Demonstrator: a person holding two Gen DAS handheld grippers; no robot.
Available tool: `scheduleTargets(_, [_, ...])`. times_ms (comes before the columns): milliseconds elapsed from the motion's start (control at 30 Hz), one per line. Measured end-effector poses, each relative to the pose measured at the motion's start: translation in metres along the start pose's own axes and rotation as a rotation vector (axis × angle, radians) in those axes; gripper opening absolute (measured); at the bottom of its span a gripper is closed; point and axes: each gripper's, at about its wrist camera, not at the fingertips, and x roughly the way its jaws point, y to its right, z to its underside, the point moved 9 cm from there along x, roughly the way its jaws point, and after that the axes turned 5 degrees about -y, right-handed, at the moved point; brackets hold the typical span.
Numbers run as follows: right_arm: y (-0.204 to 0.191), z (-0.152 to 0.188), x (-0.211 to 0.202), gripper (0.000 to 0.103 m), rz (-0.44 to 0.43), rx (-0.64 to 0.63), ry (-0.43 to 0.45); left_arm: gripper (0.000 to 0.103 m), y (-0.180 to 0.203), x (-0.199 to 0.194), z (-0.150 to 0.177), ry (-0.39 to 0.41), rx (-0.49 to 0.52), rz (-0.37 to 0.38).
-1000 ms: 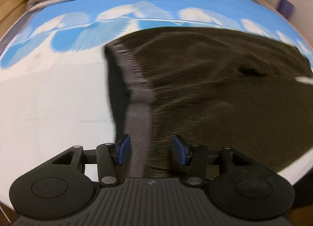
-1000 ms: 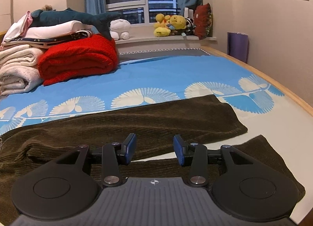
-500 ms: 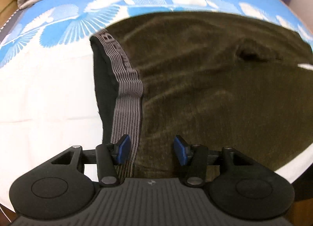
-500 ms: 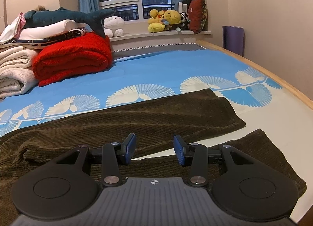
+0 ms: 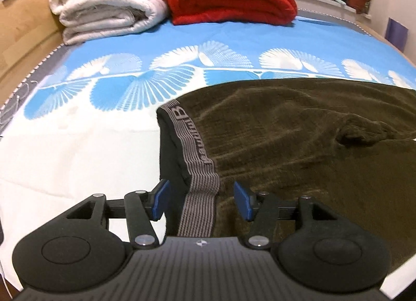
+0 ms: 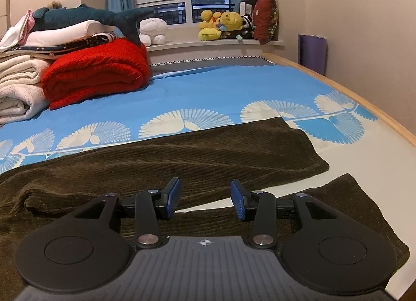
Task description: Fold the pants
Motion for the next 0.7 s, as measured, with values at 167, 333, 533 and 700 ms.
scheduleTargets(167, [0.001,-0.007,0.001,0.046,-0.013,0.019,0.021,0.066,0.006,0.002,-0.010,0.020,-0.002,-0.019])
scheduleTargets(333, [-0.004,-0.008,0.007,0.051,-0.034,-0.007,0.003,0.069,0.014,0.003,-0.020,0.038,-0.001,-0.015])
scheduleTargets(533, [-0.013,-0.005,0.011,0.051,-0.052,-0.078,-0.013,0.014,0.028,0.012,-0.043,0.031,-0.009,0.072])
scheduleTargets(700, [-0.004,-0.007,0.017,0.024,-0.055,-0.064,-0.029,0.006,0.037,0.035,-0.084,0.069,0.014,0.025])
